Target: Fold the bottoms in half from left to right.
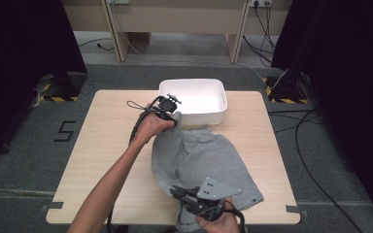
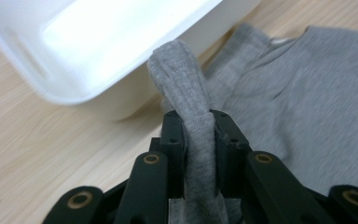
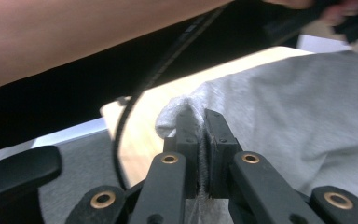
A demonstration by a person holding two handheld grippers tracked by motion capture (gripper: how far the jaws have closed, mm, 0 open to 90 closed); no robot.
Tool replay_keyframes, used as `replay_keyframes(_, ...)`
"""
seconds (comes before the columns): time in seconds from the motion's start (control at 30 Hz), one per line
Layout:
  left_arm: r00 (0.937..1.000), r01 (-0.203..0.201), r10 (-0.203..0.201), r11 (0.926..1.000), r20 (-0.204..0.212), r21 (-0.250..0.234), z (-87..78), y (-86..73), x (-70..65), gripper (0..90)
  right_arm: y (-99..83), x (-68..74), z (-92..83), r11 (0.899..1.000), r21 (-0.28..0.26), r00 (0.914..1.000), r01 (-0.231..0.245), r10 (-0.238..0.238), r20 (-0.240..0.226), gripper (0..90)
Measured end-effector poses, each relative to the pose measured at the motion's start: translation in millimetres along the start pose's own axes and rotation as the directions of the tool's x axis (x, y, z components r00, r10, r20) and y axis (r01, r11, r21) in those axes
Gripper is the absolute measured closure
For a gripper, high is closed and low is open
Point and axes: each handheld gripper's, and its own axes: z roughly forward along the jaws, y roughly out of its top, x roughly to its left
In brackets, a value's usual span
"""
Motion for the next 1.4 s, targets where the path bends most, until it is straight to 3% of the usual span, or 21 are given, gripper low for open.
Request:
replay_keyframes(0.2,0.999,0.022,-0.021,0.9997,0.039,-0.011,19.5,20.3,-23.8,74.8,-14.5,-27.8,-47.1,0.998,-0.009,0.9933,-0.058,0.058,0.099,86.5)
replay_keyframes(0.37,0.9974,0.037,-0.036,0.9992,0.062,-0.012,37.4,27.1,-39.9,73.8,-27.4,-45.0,-72.4,0.996,-0.014,0.9823,-0.084,0.085,0.167,86.4)
replay_keyframes(0.53,0.9953,0.057,-0.056,0.9983,0.08,-0.013,47.6,31.0,-48.7,69.4,-45.2,-58.9,-85.4,0.992,0.008,0.9694,-0.126,0.122,0.213,86.2)
replay_keyframes(0.63,0.9918,0.086,-0.082,0.9956,0.098,-0.037,50.5,32.6,-50.4,62.2,-55.7,-67.3,-90.1,0.988,0.021,0.9603,-0.155,0.145,0.238,86.0)
replay_keyframes(0.77,0.9868,0.108,-0.096,0.9901,0.131,-0.09,46.9,34.9,-52.9,52.0,-66.1,-74.2,-94.1,0.983,0.031,0.9519,-0.183,0.169,0.256,85.7)
replay_keyframes(0.9,0.9871,0.106,-0.09,0.987,0.133,-0.121,38.8,34.4,-51.1,49.9,-72.2,-78.3,-97.8,0.98,0.039,0.9444,-0.194,0.176,0.278,85.7)
replay_keyframes(1.07,0.991,0.09,-0.077,0.9887,0.109,-0.119,35.1,20.2,-42.2,48.5,-80.5,-84.3,-100.7,0.974,0.06,0.9342,-0.217,0.189,0.302,85.0)
replay_keyframes(1.17,0.9883,0.108,-0.092,0.9852,0.121,-0.133,35.3,3.0,-31.5,47.9,-86.3,-89.5,-104.4,0.971,0.076,0.9246,-0.228,0.192,0.329,83.3)
replay_keyframes(1.27,0.9846,0.136,-0.118,0.9803,0.129,-0.143,37.6,-14.7,-20.9,47.4,-92.9,-93.9,-108.7,0.965,0.093,0.9105,-0.244,0.195,0.364,79.8)
replay_keyframes(1.33,0.9837,0.151,-0.134,0.978,0.12,-0.144,39.8,-27.3,-13.6,47.3,-98.2,-97.5,-112.9,0.963,0.112,0.8966,-0.246,0.183,0.404,77.1)
replay_keyframes(1.4,0.9813,0.169,-0.152,0.9745,0.118,-0.148,41.3,-40.4,-5.9,47.3,-100.6,-100.1,-116.7,0.958,0.118,0.8905,-0.261,0.192,0.412,72.7)
